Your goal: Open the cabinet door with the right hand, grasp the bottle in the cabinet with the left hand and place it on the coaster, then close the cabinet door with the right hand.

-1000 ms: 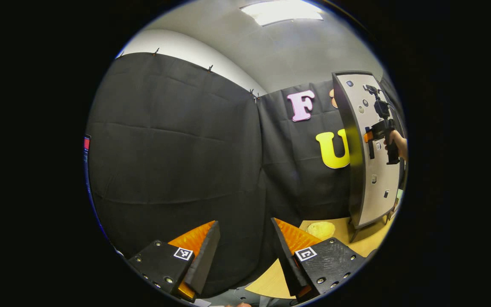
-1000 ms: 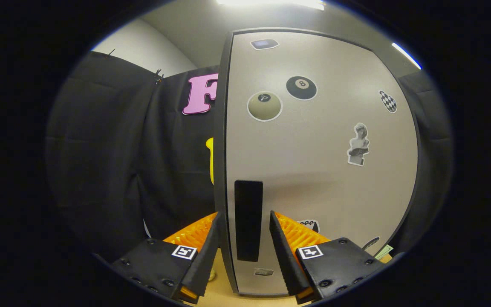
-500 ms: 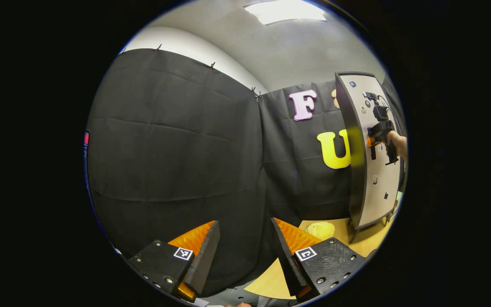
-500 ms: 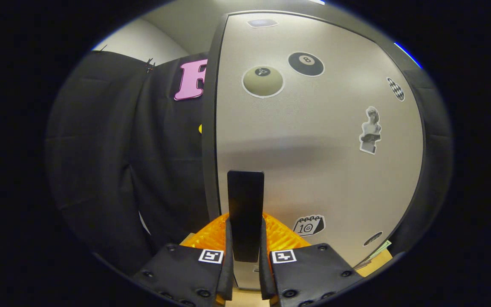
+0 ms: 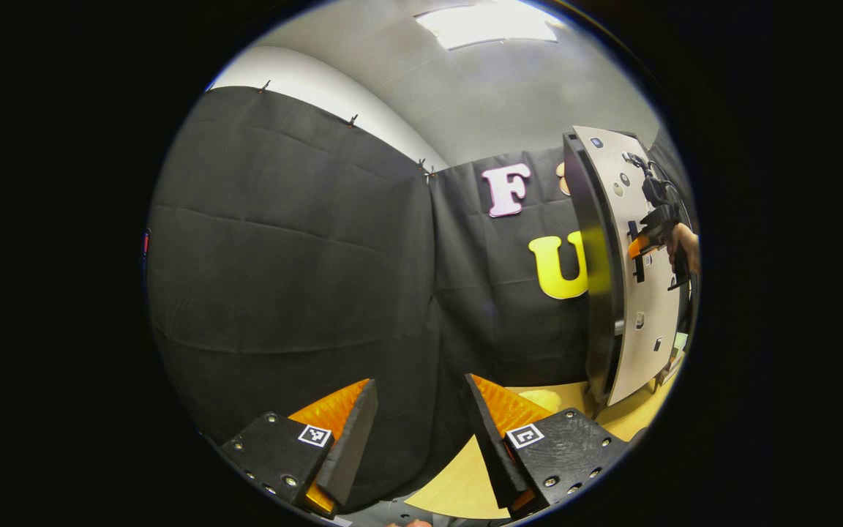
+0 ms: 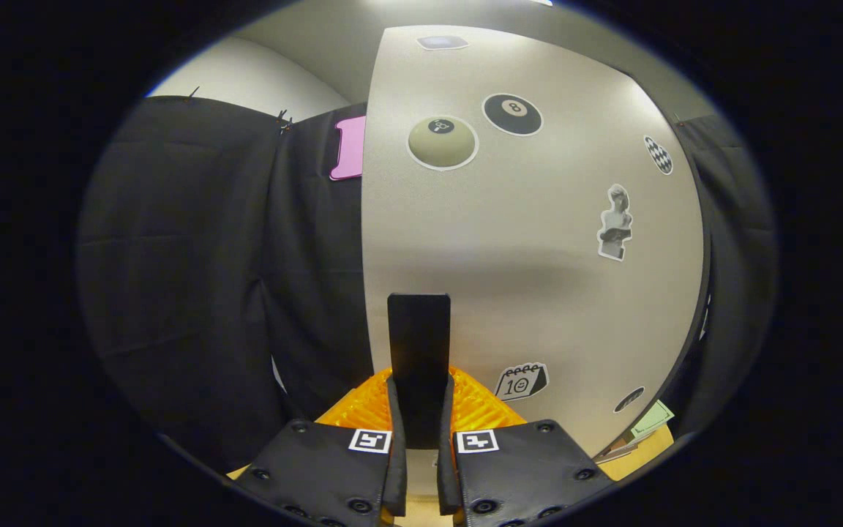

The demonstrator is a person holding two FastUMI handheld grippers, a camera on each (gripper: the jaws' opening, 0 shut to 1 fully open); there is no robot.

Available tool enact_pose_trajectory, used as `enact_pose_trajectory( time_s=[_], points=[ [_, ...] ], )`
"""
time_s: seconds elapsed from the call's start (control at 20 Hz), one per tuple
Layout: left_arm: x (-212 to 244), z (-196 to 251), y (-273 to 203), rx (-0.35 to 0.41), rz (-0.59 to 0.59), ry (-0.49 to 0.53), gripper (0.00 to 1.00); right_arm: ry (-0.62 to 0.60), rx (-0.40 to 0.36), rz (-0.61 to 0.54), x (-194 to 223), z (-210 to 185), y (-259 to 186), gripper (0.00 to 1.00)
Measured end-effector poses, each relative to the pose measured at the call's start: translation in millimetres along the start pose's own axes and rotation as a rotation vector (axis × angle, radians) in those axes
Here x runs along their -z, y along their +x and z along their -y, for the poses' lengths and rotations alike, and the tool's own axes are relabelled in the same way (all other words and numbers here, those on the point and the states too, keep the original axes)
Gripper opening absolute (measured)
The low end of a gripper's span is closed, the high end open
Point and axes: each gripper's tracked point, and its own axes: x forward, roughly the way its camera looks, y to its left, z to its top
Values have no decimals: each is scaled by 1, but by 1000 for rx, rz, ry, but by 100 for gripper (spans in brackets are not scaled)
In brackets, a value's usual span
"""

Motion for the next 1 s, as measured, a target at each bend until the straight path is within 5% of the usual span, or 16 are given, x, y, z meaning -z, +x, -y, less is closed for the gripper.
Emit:
enact_pose_trajectory(
  time_s=[0.7,1.0],
  points=[
    [-19,90,14,199,49,-24,69,53,-29,32,10,28,-94,18],
    [-19,127,18,285,50,-53,69,73,11,30,11,38,-99,18]
  ],
)
